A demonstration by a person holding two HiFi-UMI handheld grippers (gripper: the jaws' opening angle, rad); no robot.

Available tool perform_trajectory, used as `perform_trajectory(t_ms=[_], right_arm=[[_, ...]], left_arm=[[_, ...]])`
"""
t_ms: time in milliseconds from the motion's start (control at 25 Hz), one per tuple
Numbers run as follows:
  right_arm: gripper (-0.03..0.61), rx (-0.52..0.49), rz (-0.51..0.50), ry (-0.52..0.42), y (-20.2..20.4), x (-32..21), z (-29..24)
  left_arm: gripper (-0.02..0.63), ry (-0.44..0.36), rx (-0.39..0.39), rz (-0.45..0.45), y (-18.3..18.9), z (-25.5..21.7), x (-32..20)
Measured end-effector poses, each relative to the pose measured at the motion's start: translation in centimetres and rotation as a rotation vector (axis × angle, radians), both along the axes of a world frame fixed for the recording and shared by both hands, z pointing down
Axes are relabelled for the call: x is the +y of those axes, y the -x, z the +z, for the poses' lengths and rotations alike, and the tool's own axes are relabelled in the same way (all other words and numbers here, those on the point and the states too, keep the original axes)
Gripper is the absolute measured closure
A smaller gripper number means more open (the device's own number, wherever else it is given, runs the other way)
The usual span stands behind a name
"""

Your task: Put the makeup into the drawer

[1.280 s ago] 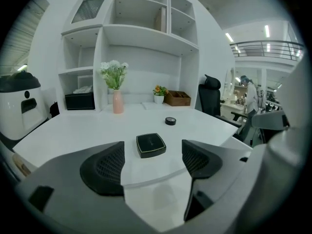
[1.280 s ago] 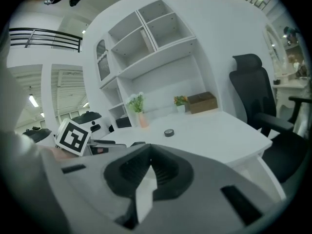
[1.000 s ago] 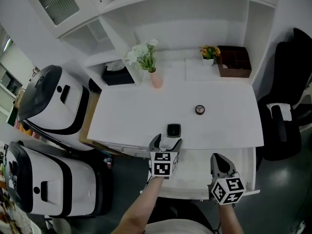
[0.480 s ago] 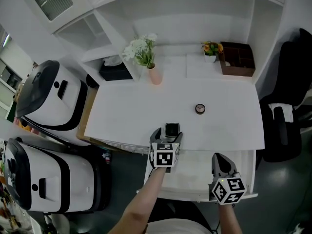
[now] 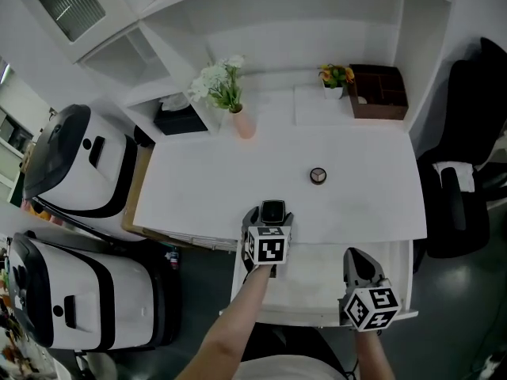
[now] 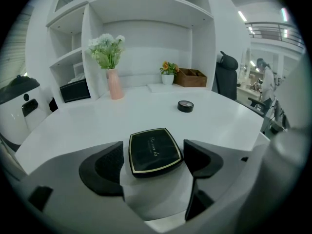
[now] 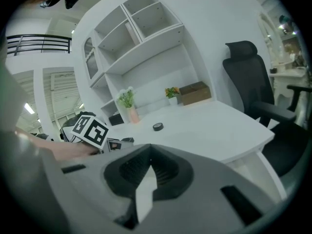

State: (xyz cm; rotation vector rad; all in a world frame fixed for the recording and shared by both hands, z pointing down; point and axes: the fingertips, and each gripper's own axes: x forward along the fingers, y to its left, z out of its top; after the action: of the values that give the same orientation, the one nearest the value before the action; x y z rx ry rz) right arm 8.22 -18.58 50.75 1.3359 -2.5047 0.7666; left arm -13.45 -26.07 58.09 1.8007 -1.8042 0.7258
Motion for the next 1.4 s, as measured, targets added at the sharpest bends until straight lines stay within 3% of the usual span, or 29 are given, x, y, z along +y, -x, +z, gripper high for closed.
perform_trajectory(t_ms=[280,480,920,1400], right_arm=[[0.577,-0.002,0.016,-0.004,-0.9,0.9,-0.4],[0.577,0.005,0.061,-0.012,-2.0,2.0,-1.0],[0.577,0.007,0.247,0.006,-5.3,5.6,-1.1],[0.577,0.018,0.489,0.04,-9.2,10.6,-0.5]], left_arm=[[0.279,0.0,-0.016,0.023,-0.3,-0.1,0.1],[0.282,-0.021,-0.014,0.11,-1.7,-1.1,0.5],[0.282,-0.081,0.037,0.494,-12.6,-4.0,3.1],[0.282,-0.049,0.1,0.894,-24.4,-3.8,7.9]])
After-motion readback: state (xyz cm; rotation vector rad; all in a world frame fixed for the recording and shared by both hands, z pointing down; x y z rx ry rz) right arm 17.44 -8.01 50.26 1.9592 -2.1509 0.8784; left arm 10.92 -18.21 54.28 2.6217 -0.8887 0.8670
